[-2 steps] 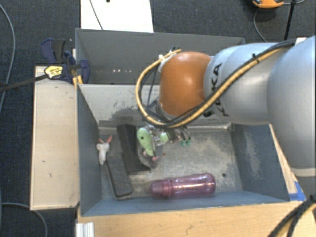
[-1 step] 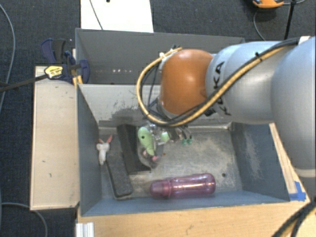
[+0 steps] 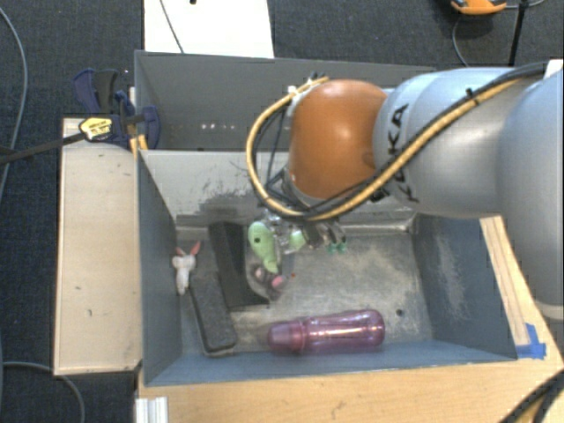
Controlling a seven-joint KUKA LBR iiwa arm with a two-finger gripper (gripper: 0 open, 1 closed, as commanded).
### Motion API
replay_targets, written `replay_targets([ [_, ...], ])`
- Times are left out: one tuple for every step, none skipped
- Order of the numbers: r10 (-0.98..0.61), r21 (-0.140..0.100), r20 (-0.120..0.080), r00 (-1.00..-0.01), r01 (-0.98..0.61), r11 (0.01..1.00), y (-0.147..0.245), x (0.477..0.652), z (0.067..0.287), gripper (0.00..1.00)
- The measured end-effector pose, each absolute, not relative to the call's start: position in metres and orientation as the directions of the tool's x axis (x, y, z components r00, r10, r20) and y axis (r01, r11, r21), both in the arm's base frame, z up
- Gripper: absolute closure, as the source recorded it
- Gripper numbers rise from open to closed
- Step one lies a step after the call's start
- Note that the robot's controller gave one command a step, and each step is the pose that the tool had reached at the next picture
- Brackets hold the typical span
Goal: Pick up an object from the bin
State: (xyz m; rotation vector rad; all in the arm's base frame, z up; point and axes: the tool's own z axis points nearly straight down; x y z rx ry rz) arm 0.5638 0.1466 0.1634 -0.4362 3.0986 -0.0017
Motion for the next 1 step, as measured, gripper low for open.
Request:
replay_targets([
  [-0.275, -0.003, -0.019, -0.961, -0.275, 0.961, 0.147, 0.5654, 0.1707, 1.0],
])
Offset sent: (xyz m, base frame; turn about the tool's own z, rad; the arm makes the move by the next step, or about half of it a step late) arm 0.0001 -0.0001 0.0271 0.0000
